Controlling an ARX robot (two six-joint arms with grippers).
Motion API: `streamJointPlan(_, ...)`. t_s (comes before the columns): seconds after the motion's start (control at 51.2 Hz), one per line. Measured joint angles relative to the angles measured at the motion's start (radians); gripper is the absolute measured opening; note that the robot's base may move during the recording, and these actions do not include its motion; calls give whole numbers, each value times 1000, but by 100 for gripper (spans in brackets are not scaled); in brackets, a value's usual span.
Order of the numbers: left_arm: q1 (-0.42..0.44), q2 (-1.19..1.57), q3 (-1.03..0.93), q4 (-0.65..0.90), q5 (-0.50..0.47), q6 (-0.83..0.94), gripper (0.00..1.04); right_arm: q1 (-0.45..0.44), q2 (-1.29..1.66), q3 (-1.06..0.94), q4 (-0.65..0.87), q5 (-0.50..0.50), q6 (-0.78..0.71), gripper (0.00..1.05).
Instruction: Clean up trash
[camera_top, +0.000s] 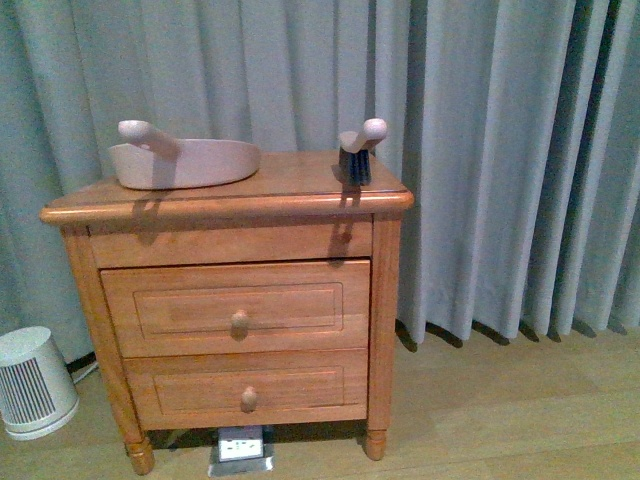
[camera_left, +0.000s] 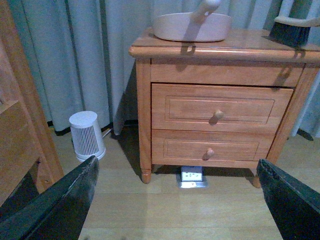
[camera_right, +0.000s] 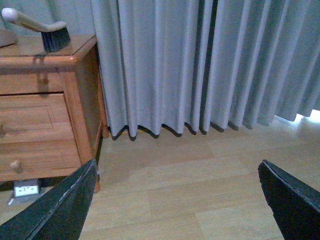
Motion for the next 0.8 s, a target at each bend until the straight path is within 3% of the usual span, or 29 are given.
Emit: streamJointPlan(0.8,0,0,0,0,0,0,97,0,0,0,0,0,0,97)
